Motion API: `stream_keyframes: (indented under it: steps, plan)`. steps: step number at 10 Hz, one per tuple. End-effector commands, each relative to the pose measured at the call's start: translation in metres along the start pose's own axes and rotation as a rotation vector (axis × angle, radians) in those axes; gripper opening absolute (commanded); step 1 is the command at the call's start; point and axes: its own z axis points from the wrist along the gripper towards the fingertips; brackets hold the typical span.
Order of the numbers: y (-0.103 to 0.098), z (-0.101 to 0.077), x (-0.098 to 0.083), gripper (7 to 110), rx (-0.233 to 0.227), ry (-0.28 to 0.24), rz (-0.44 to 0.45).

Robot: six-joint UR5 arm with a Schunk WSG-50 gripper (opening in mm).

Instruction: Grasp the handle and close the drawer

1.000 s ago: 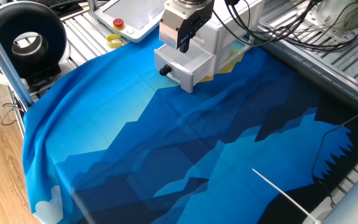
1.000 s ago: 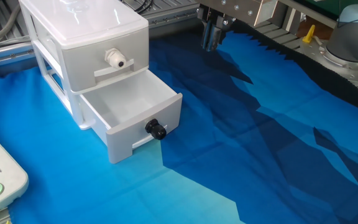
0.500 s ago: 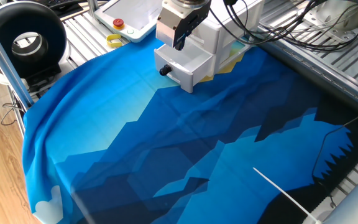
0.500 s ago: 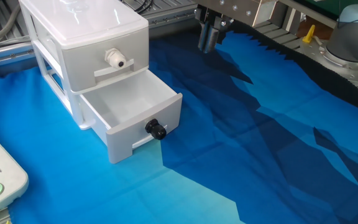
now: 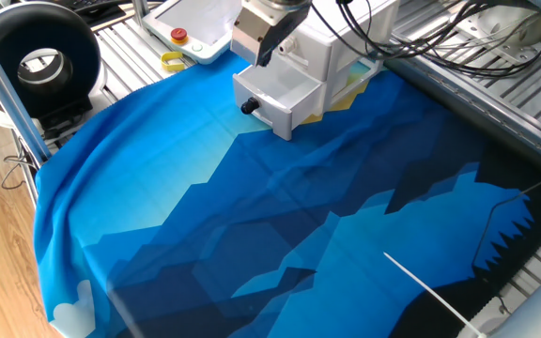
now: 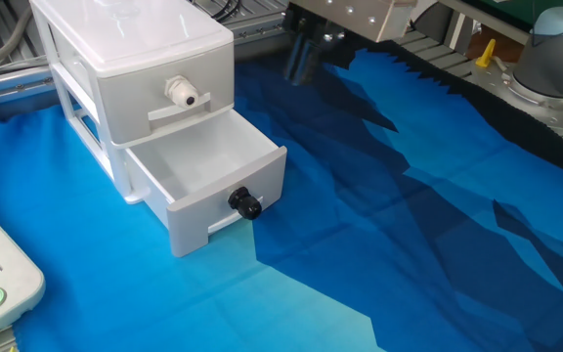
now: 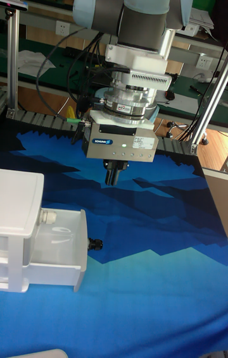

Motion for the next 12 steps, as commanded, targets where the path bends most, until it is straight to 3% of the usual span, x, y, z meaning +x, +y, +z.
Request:
stream_keyframes:
  steps: [1,6,8,10,12]
  plan:
    - [-0.007,-0.002,-0.02,7,0.025,-0.081,-0.083]
    - [-0.036,-0.003,-0.043,7,0.17,-0.154,-0.433]
    - [-0.053,-0.005,-0.05,7,0.258,-0.151,-0.581]
    - [-0.047,0.003,-0.052,7,0.258,-0.165,-0.686]
    - [-0.06,0.014,-0.036,7,0.316,-0.091,-0.864]
